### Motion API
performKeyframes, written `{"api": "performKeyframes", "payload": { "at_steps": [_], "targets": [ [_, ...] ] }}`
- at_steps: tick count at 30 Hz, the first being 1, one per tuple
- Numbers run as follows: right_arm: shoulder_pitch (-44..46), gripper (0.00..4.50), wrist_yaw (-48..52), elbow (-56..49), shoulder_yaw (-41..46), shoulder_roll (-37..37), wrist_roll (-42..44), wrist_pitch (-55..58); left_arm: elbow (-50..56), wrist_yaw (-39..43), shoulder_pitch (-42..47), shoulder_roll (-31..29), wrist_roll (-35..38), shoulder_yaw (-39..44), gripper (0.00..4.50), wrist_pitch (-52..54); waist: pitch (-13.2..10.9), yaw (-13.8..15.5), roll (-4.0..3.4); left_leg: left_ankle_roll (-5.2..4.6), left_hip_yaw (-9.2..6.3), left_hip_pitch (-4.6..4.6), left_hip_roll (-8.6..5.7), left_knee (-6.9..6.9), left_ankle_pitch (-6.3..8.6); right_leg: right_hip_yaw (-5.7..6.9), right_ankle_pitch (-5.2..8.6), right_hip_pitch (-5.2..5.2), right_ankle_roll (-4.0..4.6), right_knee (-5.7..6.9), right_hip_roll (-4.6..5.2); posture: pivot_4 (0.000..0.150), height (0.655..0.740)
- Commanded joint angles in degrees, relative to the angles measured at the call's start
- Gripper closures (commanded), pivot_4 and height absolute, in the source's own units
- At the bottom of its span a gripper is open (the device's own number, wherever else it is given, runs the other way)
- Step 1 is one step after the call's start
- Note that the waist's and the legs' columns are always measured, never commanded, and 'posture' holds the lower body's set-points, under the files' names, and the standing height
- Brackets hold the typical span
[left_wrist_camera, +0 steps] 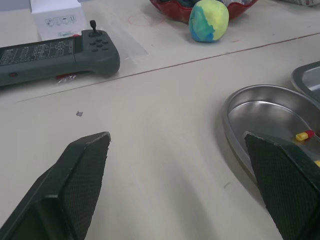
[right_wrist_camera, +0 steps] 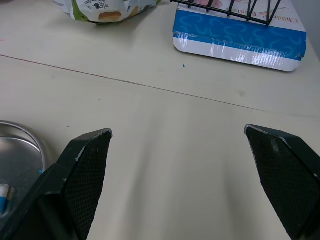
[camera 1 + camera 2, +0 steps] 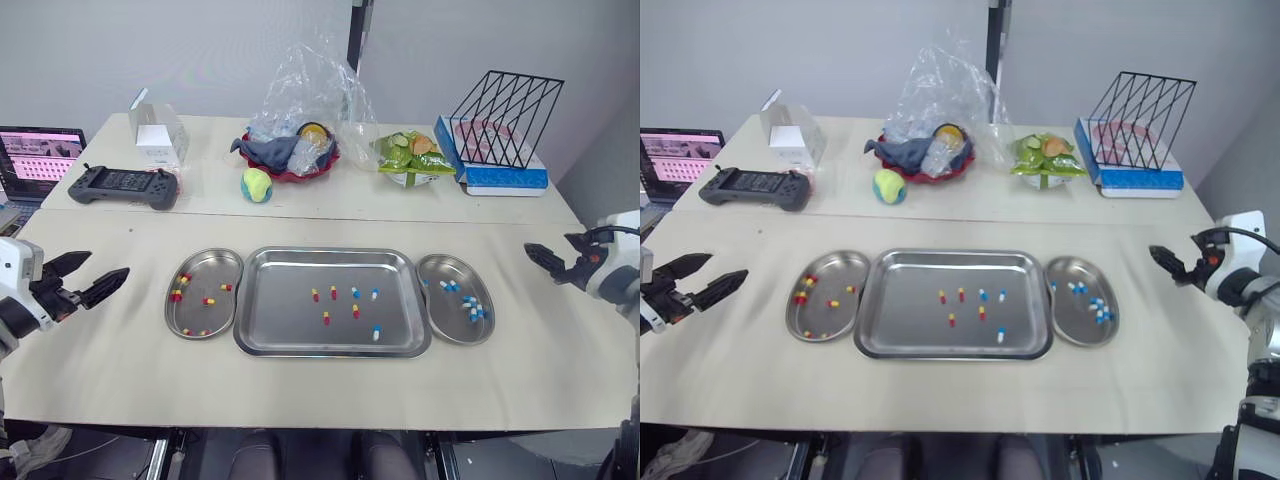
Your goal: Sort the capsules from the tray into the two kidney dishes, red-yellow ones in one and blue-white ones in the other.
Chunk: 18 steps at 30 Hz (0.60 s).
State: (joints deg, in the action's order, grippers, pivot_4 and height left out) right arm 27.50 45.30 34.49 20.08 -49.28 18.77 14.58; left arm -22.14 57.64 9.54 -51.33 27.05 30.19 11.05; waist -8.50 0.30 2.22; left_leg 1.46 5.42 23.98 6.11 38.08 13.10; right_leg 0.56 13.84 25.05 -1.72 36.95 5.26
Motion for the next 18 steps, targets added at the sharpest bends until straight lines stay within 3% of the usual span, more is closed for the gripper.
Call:
{"api": "performKeyframes", "payload": {
  "at_steps": [1, 4, 9, 14, 18],
  "targets": [
    [0.78, 0.02, 0.9, -2.23, 0.09, -0.58, -0.13, -1.53, 0.79, 0.06, 0.53, -1.45, 0.02, 1.33, 0.0, -1.2, 0.0, -0.02, 0.0, 0.0, 0.0, 0.0, 0.0, 0.0, 0.0, 0.0, 0.0, 0.0, 0.0, 0.0, 0.0, 0.15, 0.7334],
    [0.46, 0.02, 2.47, -3.89, -0.59, -0.63, 0.37, -1.16, 1.91, -0.12, 0.18, -1.29, 0.2, 1.37, 0.0, -1.21, 0.0, -0.05, 0.0, 0.0, 0.0, 0.0, 0.0, 0.0, 0.0, 0.0, 0.0, 0.0, 0.0, 0.0, 0.0, 0.15, 0.7334],
    [-2.19, 0.02, 7.09, -10.3, -3.12, -1.08, 0.08, -1.92, 15.13, -7.6, 3.3, 1.3, 3.39, -2.36, 0.0, 11.68, 0.0, 0.46, 0.0, 0.0, -0.01, 0.0, 0.0, 0.02, 0.0, 0.01, -0.01, -0.05, -0.01, 0.02, 0.02, 0.15, 0.7334],
    [-6.64, 0.02, 15.92, -23.2, -2.4, -2.82, 9.27, 10.65, 24.46, -10.16, 4.93, 2.94, 3.71, -9.08, 0.0, 19.2, 0.0, 0.42, -0.01, 0.0, -0.02, -0.01, -0.01, 0.08, 0.0, -0.01, -0.02, -0.07, -0.03, 0.02, 0.0, 0.15, 0.7334],
    [-9.63, 0.02, 16.96, -31.55, -1.01, -3.73, 13.52, 16.86, 31.2, -11.11, 6.47, 5.29, 5.57, -14.52, 0.0, 24.29, 0.0, 0.46, -0.01, 0.0, -0.03, -0.02, -0.02, 0.1, 0.0, -0.01, -0.02, -0.08, -0.03, 0.03, 0.0, 0.15, 0.7334]
  ]
}}
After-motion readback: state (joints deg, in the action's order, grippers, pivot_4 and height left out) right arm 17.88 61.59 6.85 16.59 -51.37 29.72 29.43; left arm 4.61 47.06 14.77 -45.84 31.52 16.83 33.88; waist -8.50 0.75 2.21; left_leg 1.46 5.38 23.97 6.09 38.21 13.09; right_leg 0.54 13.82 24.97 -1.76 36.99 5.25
